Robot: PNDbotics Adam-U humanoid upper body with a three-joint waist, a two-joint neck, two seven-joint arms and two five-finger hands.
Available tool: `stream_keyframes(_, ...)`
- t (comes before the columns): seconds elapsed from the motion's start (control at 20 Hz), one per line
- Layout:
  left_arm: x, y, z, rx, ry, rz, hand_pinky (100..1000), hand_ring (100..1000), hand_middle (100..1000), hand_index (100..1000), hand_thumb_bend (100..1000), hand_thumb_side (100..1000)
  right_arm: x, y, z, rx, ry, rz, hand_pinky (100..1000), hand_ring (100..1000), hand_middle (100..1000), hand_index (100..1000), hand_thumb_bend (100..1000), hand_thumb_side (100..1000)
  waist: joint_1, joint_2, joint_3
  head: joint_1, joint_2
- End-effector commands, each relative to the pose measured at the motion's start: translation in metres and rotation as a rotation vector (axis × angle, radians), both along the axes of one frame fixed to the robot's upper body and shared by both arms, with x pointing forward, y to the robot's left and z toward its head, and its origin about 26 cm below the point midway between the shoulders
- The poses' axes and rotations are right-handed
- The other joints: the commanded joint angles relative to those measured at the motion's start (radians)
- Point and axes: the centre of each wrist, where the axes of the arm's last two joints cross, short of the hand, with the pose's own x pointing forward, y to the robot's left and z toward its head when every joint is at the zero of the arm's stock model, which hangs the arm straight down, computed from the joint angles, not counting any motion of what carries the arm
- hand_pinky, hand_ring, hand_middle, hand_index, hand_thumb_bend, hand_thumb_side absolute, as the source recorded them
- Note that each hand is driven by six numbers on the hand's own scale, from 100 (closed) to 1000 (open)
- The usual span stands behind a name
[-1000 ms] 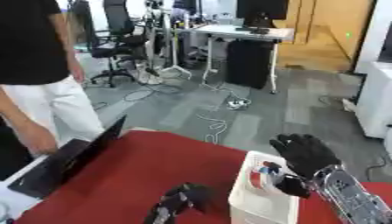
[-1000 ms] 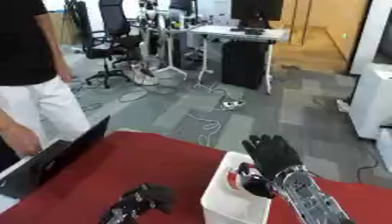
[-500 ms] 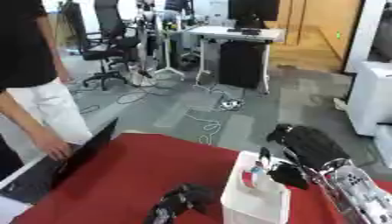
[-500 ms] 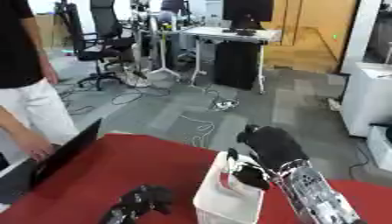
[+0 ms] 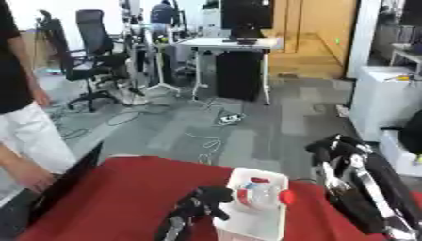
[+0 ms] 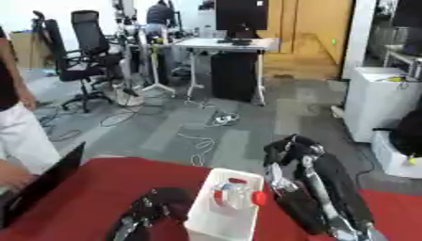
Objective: Pick up objects on the table and place them in the box.
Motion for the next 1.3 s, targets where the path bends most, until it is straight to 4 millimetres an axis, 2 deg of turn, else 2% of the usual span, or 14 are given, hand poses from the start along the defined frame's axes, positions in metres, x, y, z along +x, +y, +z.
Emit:
stream_keyframes(0.05, -0.001, -0.006, 0.015, -0.047, -0.063, -0.017, 633, 812, 776, 831, 469, 784, -0.014, 0.000, 0.002, 0.167, -0.090, 0.081, 441, 599, 672, 741, 100, 1000, 0.008, -0.020, -0.011, 0.004, -0.022)
stream_keyframes(0.25, 0.001, -0.013, 0.028, -0.068, -0.125, -0.036, 679, 828, 803, 846, 483, 768, -0.027, -0.005, -0.016, 0.320, -0.121, 0.114, 458, 609, 675, 738, 100, 1000, 0.024, -0.022, -0.037, -0.001, -0.048)
stream_keyframes(0.5, 0.003, -0.020, 0.041, -0.070, -0.178, -0.049, 716, 834, 815, 853, 492, 754, -0.035, -0.010, -0.034, 0.367, -0.127, 0.105, 468, 615, 680, 741, 100, 1000, 0.039, -0.022, -0.062, -0.012, -0.093)
stream_keyframes(0.9, 0.004, -0.023, 0.043, -0.085, -0.189, -0.054, 728, 831, 816, 853, 492, 753, -0.040, -0.010, -0.035, 0.414, -0.160, 0.079, 483, 628, 689, 745, 100, 1000, 0.048, -0.027, -0.079, -0.020, -0.117)
stream_keyframes(1.3, 0.004, -0.024, 0.042, -0.088, -0.184, -0.053, 730, 829, 816, 852, 491, 753, -0.041, -0.010, -0.034, 0.420, -0.165, 0.073, 480, 625, 693, 745, 100, 988, 0.045, -0.029, -0.078, -0.025, -0.157)
